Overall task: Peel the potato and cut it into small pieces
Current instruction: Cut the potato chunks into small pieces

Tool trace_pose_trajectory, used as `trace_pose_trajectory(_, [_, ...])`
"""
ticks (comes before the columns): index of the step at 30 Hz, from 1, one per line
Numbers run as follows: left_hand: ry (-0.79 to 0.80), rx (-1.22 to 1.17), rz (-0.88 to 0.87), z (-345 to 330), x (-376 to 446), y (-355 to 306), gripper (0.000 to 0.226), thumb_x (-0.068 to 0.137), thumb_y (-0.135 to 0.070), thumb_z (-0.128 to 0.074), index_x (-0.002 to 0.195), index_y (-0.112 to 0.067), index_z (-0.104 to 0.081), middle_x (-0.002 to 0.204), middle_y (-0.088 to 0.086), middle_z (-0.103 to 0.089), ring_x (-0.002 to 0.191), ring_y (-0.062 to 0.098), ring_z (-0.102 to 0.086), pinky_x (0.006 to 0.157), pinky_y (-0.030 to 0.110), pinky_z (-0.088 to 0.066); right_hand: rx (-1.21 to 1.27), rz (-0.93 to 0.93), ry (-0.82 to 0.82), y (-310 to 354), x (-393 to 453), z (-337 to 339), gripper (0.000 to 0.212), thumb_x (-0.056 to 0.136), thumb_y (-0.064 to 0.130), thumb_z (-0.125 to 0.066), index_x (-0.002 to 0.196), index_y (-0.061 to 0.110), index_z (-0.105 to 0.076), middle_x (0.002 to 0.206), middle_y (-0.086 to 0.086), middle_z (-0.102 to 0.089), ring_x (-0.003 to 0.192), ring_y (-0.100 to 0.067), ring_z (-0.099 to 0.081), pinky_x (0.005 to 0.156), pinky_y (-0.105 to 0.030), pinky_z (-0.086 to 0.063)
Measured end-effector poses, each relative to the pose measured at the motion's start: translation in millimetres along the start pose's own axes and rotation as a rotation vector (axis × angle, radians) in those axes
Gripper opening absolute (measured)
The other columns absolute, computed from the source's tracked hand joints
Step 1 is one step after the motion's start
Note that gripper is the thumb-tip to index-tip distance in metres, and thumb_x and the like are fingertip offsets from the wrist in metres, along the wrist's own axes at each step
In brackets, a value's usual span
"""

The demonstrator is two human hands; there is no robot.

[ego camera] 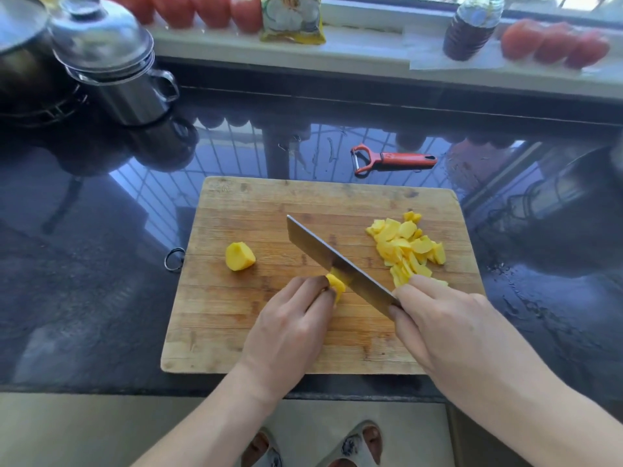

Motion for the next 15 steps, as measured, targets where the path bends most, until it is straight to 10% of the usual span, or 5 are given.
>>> trace_pose_trajectory(15, [0.023, -0.002, -0.003, -2.2, 0.1, 1.4, 0.021, 0.095, 0.006, -0.067, 0.114, 0.000, -0.073, 0.114, 0.013, -0.069, 0.101, 0.029, -0.066, 0.094, 0.037, -0.055, 0.049, -0.070, 0.057, -10.7, -4.9, -2.7, 0.025, 0.095, 0.044, -0.039, 0.077, 0.028, -0.045, 0.075, 0.011, -0.045, 0.057, -0.018, -0.053, 0.047, -0.042, -0.050])
Point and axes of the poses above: each hand's wrist, its own x-axis towards the middle knuckle, its own z-axis out of the back of the hand, y = z × x, the point moved 8 cm from there along x, towards the middle knuckle
